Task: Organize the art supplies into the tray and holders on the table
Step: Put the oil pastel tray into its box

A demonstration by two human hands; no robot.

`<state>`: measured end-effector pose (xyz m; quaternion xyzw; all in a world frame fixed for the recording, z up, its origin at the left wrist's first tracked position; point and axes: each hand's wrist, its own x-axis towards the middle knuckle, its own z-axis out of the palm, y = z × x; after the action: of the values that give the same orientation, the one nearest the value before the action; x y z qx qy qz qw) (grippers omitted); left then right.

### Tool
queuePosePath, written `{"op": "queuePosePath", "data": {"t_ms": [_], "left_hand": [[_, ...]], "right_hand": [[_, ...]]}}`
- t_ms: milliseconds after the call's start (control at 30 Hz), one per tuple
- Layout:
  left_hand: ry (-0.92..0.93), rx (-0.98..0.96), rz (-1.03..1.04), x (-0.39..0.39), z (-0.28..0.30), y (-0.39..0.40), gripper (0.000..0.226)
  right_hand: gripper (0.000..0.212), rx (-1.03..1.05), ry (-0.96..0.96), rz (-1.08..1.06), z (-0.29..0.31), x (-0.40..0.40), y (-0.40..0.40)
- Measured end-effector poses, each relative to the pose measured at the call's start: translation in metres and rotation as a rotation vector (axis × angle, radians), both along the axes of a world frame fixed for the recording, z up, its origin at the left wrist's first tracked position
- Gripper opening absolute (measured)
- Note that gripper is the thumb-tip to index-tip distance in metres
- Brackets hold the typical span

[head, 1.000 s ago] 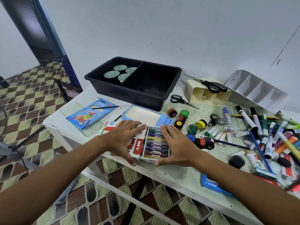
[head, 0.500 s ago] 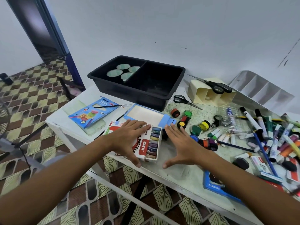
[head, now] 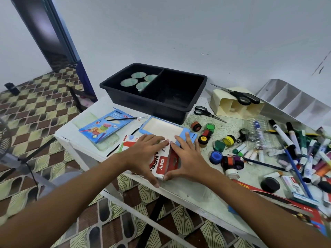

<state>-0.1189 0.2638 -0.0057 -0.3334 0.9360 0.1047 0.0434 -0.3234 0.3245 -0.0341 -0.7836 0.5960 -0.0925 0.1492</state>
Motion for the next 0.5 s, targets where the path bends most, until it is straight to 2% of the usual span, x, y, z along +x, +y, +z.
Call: {"op": "queuePosePath", "data": {"t_ms": [167, 367, 500], "left_hand": [[-0.014, 0.006, 0.002, 0.0014, -0.002, -0.002, 0.14], [-0.009, -0.02, 0.006, -0.0006, -0.0062, -0.0017, 0.14], [-0.023, 0.025, 0.006, 0.0009, -0.0039, -0.003, 0.142]], "right_hand": [[0.125, 0.016, -0.044, -0.015, -0.0028, -0.0025, 0.0006], [0.102, 0.039, -0.087, -0.024, -0.0038, -0.0027, -0.0019], [0.105, 0.025, -0.089, -0.035, -0.006, -0.0058, -0.0012]]}}
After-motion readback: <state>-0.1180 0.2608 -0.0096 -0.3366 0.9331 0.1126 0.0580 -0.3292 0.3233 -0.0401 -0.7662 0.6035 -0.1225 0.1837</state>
